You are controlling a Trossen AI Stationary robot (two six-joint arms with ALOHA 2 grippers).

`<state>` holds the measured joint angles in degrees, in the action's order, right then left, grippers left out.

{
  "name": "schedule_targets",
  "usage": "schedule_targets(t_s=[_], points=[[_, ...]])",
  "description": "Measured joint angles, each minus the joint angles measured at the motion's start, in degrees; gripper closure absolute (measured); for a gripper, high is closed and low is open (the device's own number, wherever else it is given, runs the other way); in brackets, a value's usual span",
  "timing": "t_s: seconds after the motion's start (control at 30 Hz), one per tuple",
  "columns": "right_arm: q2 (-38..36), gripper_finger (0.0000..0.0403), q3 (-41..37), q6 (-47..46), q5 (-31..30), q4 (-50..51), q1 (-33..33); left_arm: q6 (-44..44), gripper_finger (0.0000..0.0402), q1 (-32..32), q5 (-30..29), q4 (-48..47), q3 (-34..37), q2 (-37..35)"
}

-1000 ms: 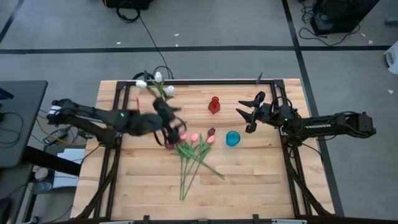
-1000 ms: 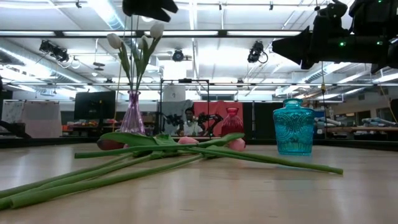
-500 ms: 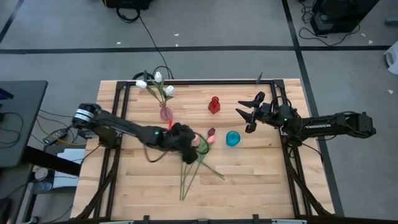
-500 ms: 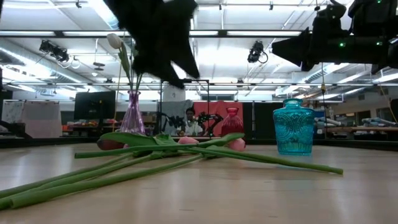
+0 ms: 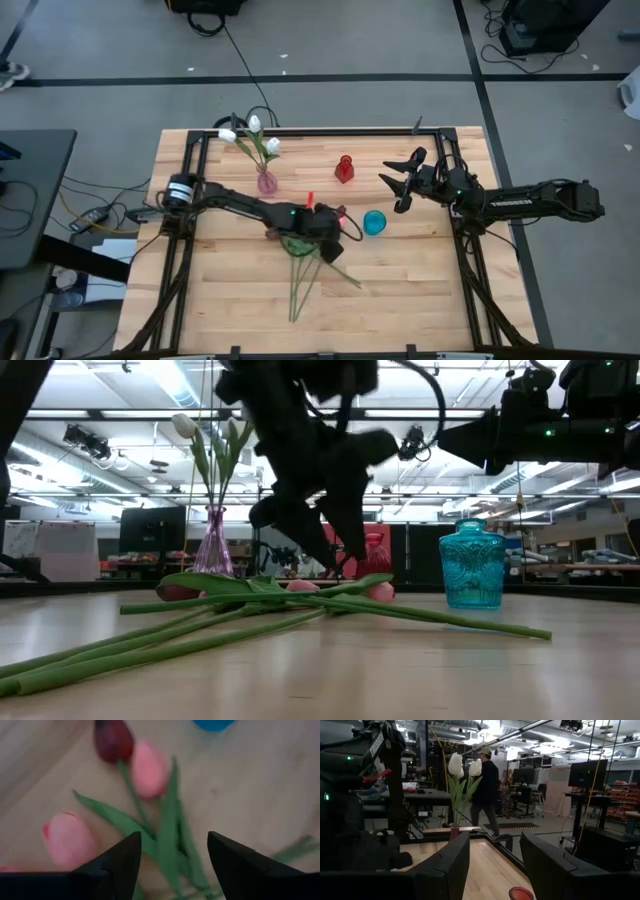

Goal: Sort flowers into vase by color
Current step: Put the red tulip into the red vase

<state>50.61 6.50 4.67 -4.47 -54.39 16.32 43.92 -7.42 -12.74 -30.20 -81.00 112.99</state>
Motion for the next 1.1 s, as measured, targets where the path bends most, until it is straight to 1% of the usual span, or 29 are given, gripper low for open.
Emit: schedule_targets(t_s=[0.1, 0.2, 0.33, 0.73, 0.9, 1.0, 1.1], points=[[0.02, 0.0216, 0.0, 0.37, -0.04, -0.01, 0.0, -0.09, 0.0182, 0.56, -1.45, -5.12, -3.68, 2.4], [0.0, 0.0216, 0.0, 1.05, -0.12, -0.03, 0.0, -1.42, 0.0185, 1.03, -1.72, -6.47, -5.3, 3.98], [0.01, 0.0216, 0.0, 1.09, -0.16, -0.02, 0.0, -1.54, 0.0186, 1.32, -1.59, -5.87, -5.56, 5.55], [0.01, 0.0216, 0.0, 0.97, -0.15, -0.2, 0.0, -1.77, 0.0179, 1.86, -2.41, -5.63, -5.49, 6.52], [0.0, 0.0216, 0.0, 1.05, -0.13, -0.37, -0.06, -2.1, 0.018, 2.96, -0.13, -5.2, -5.46, 8.19], [0.0, 0.0216, 0.0, 0.94, 0.08, -0.3, -0.07, -2.79, 0.0194, 3.24, 0.32, -4.96, -5.52, 8.35], [0.0, 0.0216, 0.0, 0.92, 0.07, -0.32, -0.07, -3.23, 0.0227, 3.24, -0.08, -5.04, -5.52, 8.35]])
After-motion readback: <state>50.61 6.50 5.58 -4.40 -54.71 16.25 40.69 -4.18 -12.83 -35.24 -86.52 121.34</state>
